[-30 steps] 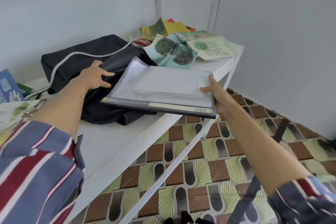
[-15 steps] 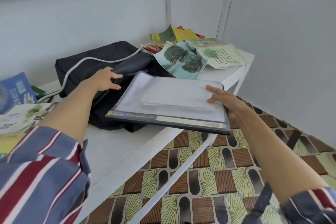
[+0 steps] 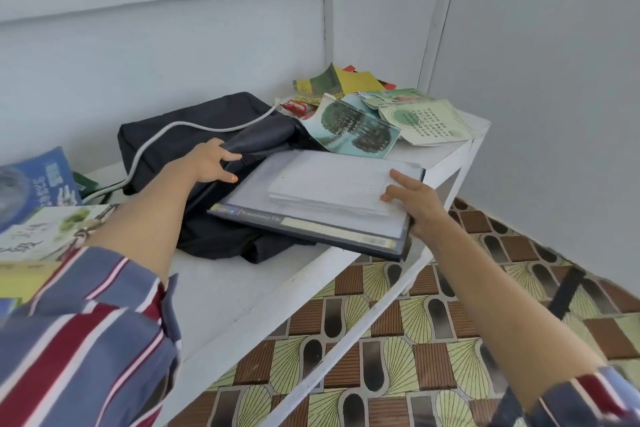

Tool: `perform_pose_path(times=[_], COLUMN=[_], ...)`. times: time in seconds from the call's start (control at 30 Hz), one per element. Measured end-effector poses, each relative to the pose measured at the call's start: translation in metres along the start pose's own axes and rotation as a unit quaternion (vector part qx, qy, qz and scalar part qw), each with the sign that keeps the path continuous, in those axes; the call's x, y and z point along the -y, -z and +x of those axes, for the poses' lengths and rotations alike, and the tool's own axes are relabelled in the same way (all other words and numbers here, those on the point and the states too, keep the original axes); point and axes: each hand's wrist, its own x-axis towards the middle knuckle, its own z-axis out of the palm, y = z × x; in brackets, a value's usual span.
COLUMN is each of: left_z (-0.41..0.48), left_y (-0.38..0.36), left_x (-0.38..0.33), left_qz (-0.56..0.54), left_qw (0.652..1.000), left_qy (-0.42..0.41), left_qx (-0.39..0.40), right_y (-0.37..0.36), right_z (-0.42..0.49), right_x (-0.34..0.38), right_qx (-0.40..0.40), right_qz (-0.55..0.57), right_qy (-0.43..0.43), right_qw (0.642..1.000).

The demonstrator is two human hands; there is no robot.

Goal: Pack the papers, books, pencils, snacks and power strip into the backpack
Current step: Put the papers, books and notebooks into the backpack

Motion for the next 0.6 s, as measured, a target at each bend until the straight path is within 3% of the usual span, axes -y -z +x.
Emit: perform_pose_path(times=[0.43,0.6], left_z=[-0.008,-0.010], left_y=[-0.001,-0.001], left_x=[-0.008,-0.008], left_qz=[0.024,0.026], left_qw=[0.998,0.998], left_qy=[-0.021,-0.017], left_qx=[-0.048,-0.055], right_y=[-0.074,-0.098], right_z=[-0.002,-0.008], right_x=[-0.033,-0.035], right_qx=[0.021,0.040], right_qz=[0.075,-0.020], right_qy=[-0.001,0.049], right_qw=[0.997,0.998])
